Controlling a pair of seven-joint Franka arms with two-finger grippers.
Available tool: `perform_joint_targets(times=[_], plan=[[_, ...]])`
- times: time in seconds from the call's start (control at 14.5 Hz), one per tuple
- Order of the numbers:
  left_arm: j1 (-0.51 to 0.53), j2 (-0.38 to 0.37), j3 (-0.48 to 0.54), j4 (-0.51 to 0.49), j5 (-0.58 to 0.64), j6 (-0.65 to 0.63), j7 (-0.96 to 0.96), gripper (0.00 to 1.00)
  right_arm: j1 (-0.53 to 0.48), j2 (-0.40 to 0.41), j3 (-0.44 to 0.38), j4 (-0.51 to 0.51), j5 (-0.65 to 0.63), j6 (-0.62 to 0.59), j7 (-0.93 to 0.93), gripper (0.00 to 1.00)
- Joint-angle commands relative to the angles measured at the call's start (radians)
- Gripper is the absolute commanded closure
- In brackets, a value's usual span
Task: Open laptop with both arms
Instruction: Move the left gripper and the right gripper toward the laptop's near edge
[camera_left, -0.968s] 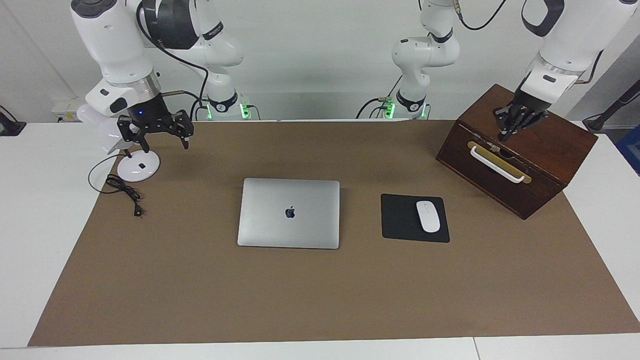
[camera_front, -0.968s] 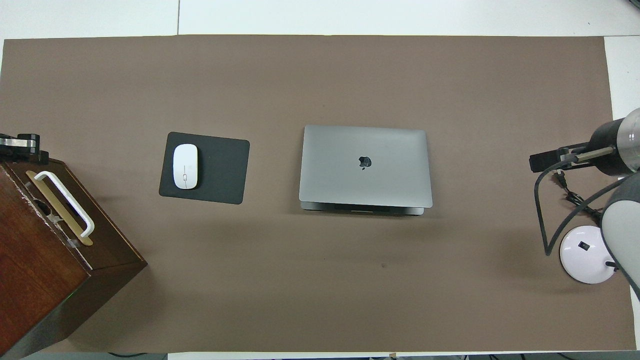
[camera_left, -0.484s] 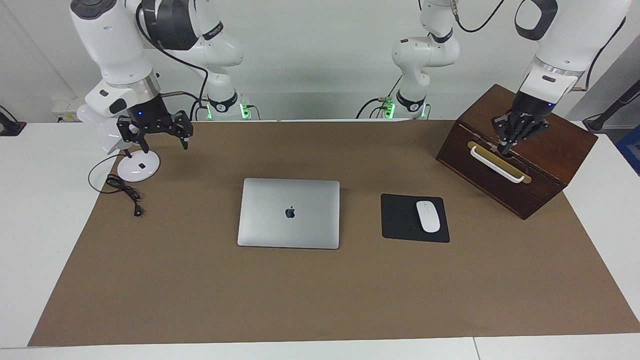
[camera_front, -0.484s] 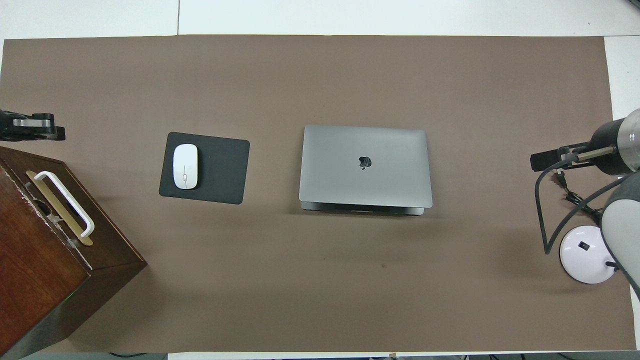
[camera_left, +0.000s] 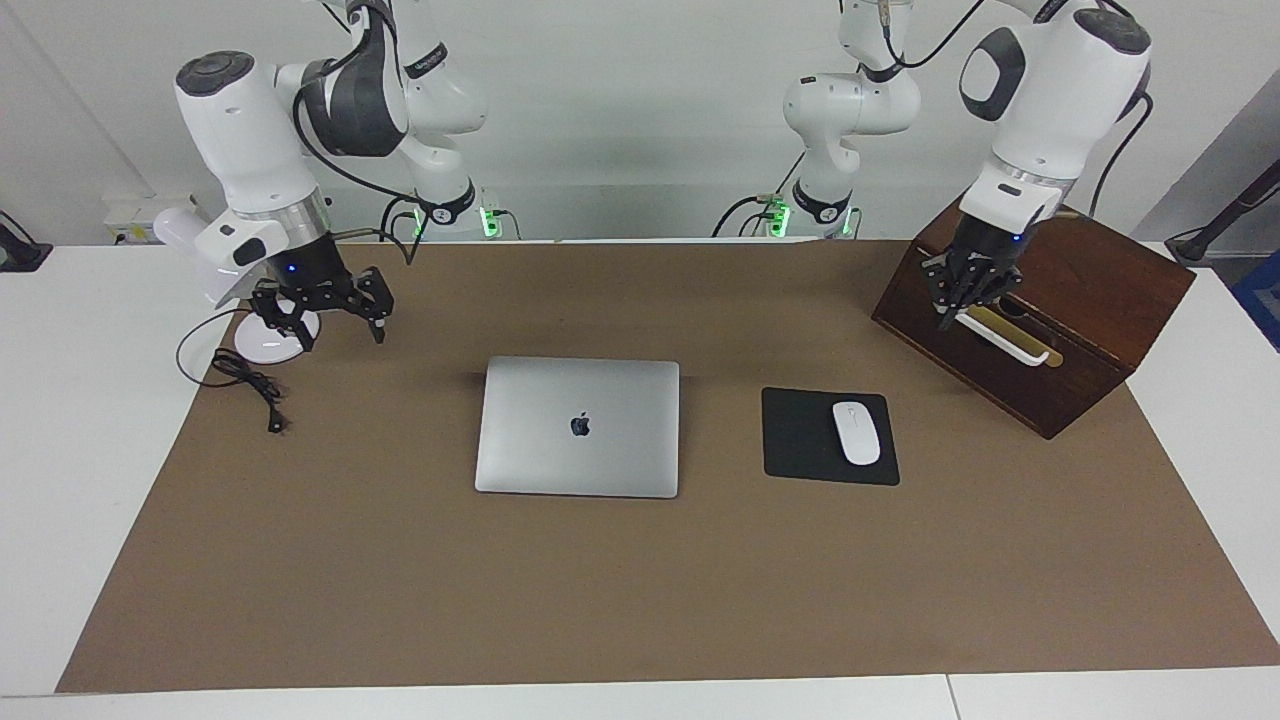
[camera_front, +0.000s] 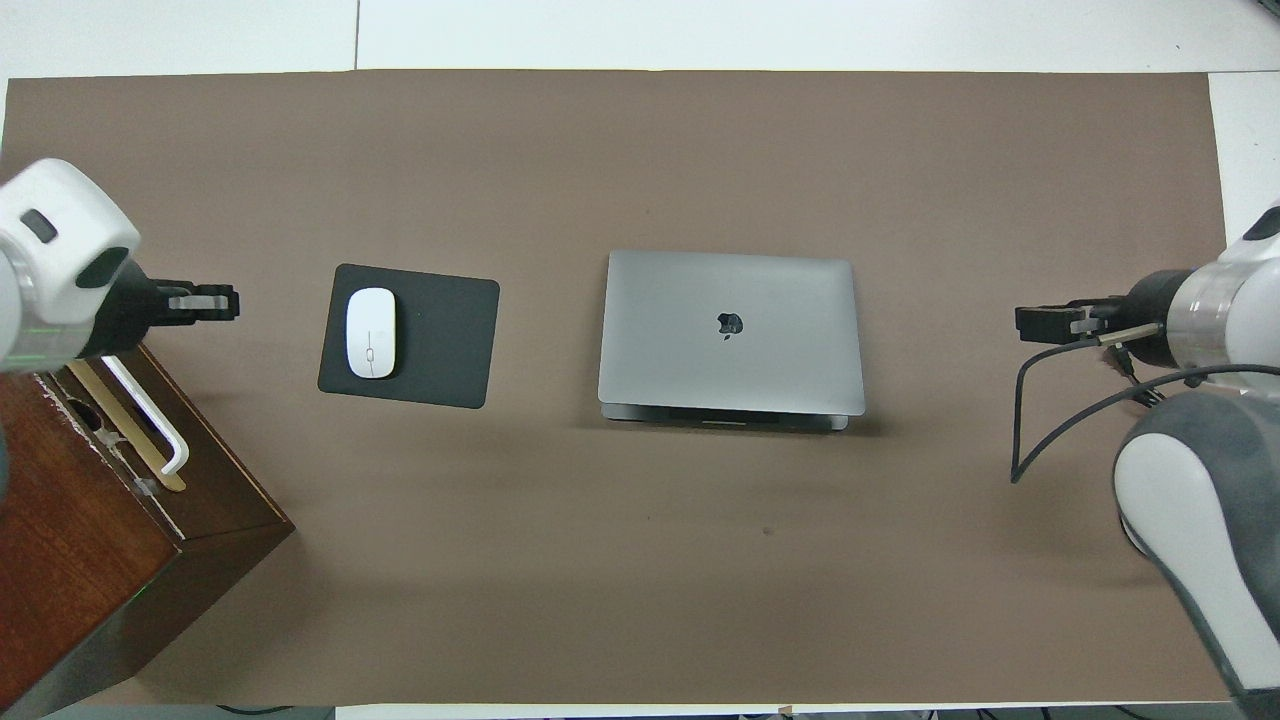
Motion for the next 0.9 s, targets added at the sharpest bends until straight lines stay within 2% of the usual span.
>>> perform_joint_targets(times=[0.0, 0.07, 0.21, 0.35, 0.55, 0.69, 0.76, 0.83], plan=[[-0.066, -0.133, 0.011, -0.212, -0.010, 0.127, -0.010, 1.00, 0.000, -0.074, 0.004, -0.190, 0.126, 0.177, -0.069, 0.29], [-0.090, -0.166, 0.011, -0.281, -0.010, 0.187, -0.010, 1.00, 0.005, -0.079, 0.004, -0.215, 0.167, 0.207, -0.070, 0.37], [-0.139, -0.222, 0.009, -0.395, -0.011, 0.304, -0.016, 1.00, 0.043, -0.086, 0.005, -0.256, 0.294, 0.275, -0.074, 0.38], [-0.199, -0.251, 0.011, -0.457, -0.011, 0.376, -0.059, 1.00, 0.098, -0.091, 0.004, -0.290, 0.400, 0.336, -0.074, 0.37], [-0.297, -0.282, 0.009, -0.536, -0.011, 0.503, -0.112, 1.00, 0.181, -0.089, 0.004, -0.316, 0.581, 0.404, -0.067, 0.20], [-0.340, -0.289, 0.009, -0.566, -0.011, 0.575, -0.126, 1.00, 0.239, -0.083, 0.005, -0.321, 0.731, 0.448, -0.065, 0.04], [-0.362, -0.289, 0.008, -0.576, -0.011, 0.597, -0.126, 1.00, 0.277, -0.077, 0.005, -0.328, 0.796, 0.485, -0.065, 0.00], [-0.380, -0.291, 0.006, -0.581, -0.011, 0.611, -0.126, 1.00, 0.323, -0.069, 0.005, -0.333, 0.860, 0.523, -0.062, 0.00]])
